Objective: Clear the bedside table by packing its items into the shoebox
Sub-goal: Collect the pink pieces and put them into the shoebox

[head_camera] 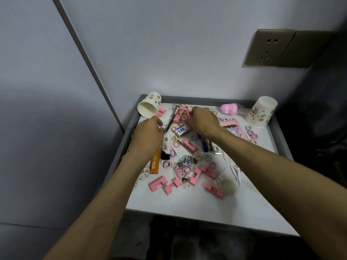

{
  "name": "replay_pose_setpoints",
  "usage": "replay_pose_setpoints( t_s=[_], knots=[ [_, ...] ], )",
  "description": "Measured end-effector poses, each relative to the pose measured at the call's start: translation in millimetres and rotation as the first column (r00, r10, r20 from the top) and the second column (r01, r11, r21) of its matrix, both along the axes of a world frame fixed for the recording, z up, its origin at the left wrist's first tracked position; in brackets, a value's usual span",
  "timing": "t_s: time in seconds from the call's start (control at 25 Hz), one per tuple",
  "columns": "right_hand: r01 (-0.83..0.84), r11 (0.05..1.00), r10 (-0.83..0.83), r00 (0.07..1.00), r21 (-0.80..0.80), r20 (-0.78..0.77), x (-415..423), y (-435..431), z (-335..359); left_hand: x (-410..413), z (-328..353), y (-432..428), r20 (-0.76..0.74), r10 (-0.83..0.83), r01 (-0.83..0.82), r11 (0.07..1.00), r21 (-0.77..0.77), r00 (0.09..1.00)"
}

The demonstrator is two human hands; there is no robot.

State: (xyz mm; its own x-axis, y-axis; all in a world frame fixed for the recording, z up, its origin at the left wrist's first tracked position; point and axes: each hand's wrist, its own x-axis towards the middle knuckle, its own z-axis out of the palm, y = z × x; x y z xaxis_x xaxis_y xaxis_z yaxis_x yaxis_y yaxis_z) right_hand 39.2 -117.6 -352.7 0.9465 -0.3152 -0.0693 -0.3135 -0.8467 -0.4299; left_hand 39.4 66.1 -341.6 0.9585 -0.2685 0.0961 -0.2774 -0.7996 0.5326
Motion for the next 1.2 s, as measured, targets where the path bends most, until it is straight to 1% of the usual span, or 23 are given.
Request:
replay_pose_setpoints(
  t_s=[0.04, 0.12, 0.2, 0.28, 0.36, 0.4, 0.48, 0.56, 0.64, 0.72, 0.92, 1.12, 1.2],
  knots=[
    [0.005, 0.999, -0.006, 1.0, -0.034, -0.023, 7.8, -0.2, -3.3, 10.3, -1.7, -7.2, 0.083, -0.001, -0.007, 0.996, 0.091, 0.997],
    [0.033, 0.996, -0.035, 0.999, -0.088, -0.024, 20.0, -3.4, -8.3, 28.2, -5.5, -24.9, 0.202, -0.088, 0.024, 0.954, 0.299, 0.975],
    [0.063, 0.993, -0.067, 0.997, -0.101, -0.037, 27.2, -8.4, -10.1, 39.6, -10.5, -41.1, 0.229, -0.2, 0.071, 0.879, 0.472, 0.953],
    [0.08, 0.992, -0.089, 0.992, -0.095, -0.086, 29.3, -9.6, -10.5, 44.3, -15.4, -47.4, 0.216, -0.25, 0.072, 0.794, 0.603, 0.944],
    [0.093, 0.989, -0.104, 0.989, -0.115, -0.1, 34.9, -10.2, -11.2, 49.9, -20.7, -48.3, 0.208, -0.256, 0.05, 0.734, 0.677, 0.944],
    [0.106, 0.988, -0.115, 0.99, -0.114, -0.078, 38.9, -9.2, -10.7, 51.8, -22.9, -47.9, 0.207, -0.256, 0.041, 0.713, 0.7, 0.944],
    [0.13, 0.991, -0.129, 0.992, -0.034, 0.013, 48.8, -4.7, -8.6, 53.9, -26.1, -47.3, 0.212, -0.262, 0.029, 0.692, 0.721, 0.941],
    [0.097, 0.994, -0.1, 0.993, 0.045, 0.058, 56.2, 2.7, -6.9, 55.8, -27.0, -47.4, 0.224, -0.257, 0.017, 0.692, 0.722, 0.94],
    [0.022, 1.0, -0.022, 1.0, 0.013, 0.004, 59.0, 9.2, -8.3, 57.0, -27.5, -48.1, 0.221, -0.24, 0.011, 0.699, 0.715, 0.945],
    [0.005, 1.0, -0.006, 0.999, -0.017, -0.037, 58.6, 11.3, -9.7, 59.1, -28.0, -48.6, 0.216, -0.228, 0.01, 0.71, 0.704, 0.949],
    [0.109, 0.994, -0.109, 0.993, 0.0, -0.045, 64.9, 14.6, -8.8, 62.2, -32.5, -48.7, 0.233, -0.228, 0.026, 0.765, 0.643, 0.945],
    [0.253, 0.966, -0.25, 0.967, 0.056, -0.046, 78.7, 20.5, -5.0, 69.5, -28.4, -49.9, 0.19, -0.172, 0.046, 0.846, 0.531, 0.967],
    [0.272, 0.962, -0.271, 0.962, 0.014, -0.031, 82.5, 24.9, -3.7, 69.4, -26.9, -51.7, 0.17, -0.169, 0.06, 0.859, 0.509, 0.971]
  ],
)
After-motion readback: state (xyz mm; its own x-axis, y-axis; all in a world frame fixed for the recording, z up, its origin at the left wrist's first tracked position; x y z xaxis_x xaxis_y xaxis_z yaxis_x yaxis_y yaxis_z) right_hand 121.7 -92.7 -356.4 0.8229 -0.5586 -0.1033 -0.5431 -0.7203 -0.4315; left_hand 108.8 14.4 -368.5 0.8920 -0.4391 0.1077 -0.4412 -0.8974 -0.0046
